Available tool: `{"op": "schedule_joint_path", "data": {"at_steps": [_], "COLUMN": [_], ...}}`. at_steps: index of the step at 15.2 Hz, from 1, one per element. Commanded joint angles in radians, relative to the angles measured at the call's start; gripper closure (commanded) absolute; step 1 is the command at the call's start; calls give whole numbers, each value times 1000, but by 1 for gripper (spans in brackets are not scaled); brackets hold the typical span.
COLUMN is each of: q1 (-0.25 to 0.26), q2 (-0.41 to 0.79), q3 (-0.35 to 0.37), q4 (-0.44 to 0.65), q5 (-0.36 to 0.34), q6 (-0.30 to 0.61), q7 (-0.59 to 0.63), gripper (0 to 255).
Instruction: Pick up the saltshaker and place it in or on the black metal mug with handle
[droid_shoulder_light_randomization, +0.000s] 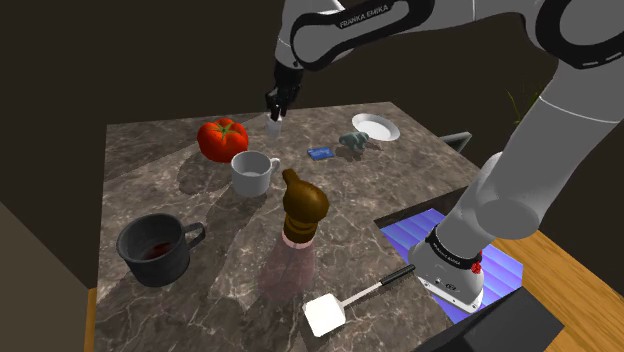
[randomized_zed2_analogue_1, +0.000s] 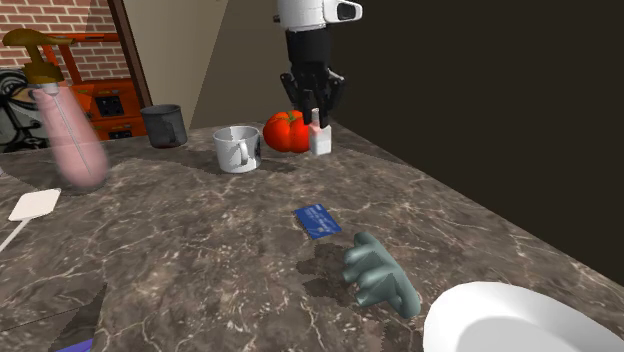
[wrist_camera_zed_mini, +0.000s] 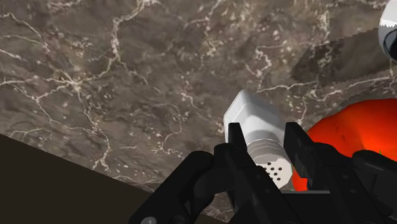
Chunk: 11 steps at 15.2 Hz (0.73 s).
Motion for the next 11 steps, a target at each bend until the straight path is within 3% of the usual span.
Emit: {"op": "schedule_joint_path", "data": {"at_steps": [1, 11], "q1": [0, 0], "q2": [-10, -52], "q3": [0, 1], "q4": [19, 105], "q5": [2, 8], "q6": [-29, -157], "q7": [-1, -7], "gripper": [255, 255]}}
